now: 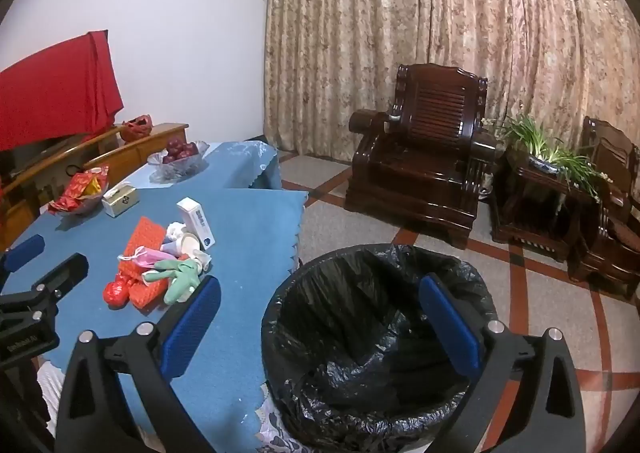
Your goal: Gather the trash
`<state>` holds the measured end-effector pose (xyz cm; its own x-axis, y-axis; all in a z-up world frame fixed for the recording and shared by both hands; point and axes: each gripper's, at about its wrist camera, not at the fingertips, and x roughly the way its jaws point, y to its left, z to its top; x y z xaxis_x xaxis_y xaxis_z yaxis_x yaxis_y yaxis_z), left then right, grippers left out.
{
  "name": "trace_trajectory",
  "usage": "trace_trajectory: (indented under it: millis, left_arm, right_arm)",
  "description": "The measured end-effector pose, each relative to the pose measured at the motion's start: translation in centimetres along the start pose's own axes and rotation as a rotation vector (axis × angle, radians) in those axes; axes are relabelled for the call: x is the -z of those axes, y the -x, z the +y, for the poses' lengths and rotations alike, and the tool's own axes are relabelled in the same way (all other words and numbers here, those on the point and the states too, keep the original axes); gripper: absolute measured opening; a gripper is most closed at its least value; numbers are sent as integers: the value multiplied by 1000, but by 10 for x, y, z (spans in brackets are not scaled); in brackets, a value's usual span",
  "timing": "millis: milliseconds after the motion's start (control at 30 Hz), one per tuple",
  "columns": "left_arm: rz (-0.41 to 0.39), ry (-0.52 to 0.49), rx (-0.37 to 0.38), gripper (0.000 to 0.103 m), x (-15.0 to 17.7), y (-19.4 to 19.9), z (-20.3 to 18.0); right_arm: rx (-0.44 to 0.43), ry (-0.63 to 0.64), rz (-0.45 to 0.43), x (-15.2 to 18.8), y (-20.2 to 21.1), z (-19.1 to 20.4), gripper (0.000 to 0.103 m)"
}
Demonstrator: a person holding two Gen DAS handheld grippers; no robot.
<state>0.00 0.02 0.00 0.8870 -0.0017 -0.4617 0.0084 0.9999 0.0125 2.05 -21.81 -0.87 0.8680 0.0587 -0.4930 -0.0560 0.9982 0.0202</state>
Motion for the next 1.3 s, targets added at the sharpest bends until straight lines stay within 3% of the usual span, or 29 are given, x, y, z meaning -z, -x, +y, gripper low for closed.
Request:
trace_trajectory:
  millis: [1300]
  left_arm:
    - [-1,-3,-5,98,0,-1,-2]
  right_arm:
    - [6,-12,17,3,-5,-7,97]
